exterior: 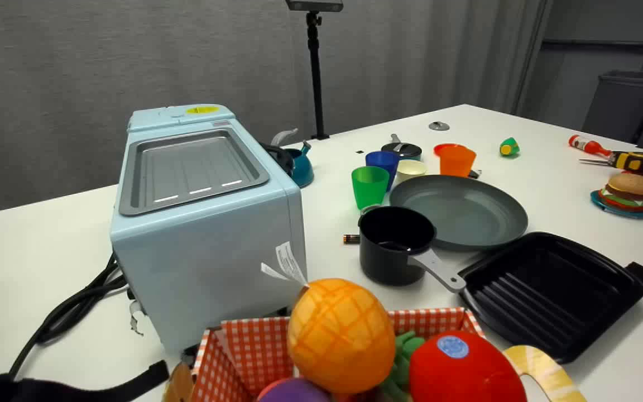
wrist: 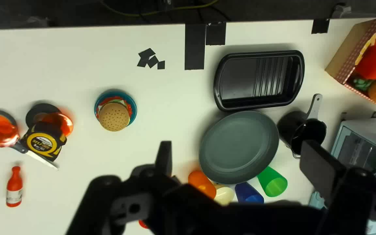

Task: Pour the contents of the orange cup onto the plate

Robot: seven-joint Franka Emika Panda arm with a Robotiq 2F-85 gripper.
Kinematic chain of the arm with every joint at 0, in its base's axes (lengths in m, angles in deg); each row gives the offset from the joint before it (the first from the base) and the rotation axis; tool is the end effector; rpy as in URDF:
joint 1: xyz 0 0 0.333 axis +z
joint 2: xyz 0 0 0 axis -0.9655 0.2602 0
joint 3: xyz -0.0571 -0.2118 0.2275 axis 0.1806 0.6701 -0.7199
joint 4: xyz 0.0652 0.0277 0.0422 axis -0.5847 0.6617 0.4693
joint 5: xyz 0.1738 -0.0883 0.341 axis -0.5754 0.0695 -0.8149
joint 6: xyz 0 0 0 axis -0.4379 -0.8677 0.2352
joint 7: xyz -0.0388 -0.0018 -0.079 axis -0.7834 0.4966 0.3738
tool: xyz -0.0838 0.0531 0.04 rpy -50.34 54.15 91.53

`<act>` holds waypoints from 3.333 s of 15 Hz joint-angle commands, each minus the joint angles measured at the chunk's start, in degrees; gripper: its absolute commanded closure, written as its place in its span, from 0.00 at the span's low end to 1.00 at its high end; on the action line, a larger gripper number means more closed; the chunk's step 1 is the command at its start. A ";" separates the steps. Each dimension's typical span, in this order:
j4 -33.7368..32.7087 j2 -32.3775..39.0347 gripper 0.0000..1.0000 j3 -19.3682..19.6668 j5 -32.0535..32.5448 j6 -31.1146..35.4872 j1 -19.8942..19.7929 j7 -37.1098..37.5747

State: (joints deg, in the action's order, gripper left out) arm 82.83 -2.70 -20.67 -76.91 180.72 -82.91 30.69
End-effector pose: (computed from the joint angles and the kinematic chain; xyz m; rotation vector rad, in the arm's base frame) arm 0.2732 -0.1859 0.5476 -2.9032 0.2746 -0.2329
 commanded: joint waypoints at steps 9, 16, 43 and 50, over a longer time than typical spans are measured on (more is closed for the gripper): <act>-0.14 0.53 0.00 -0.88 -0.80 -0.10 -1.27 -0.80; -0.15 0.53 0.00 -0.88 -0.80 -0.10 -1.27 -0.80; 18.58 16.27 0.00 -17.90 -1.17 35.24 5.32 10.73; 18.06 16.07 0.00 -17.43 -1.18 35.08 5.03 10.67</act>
State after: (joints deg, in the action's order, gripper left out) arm 100.96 13.40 -37.79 -77.87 215.96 -77.58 41.53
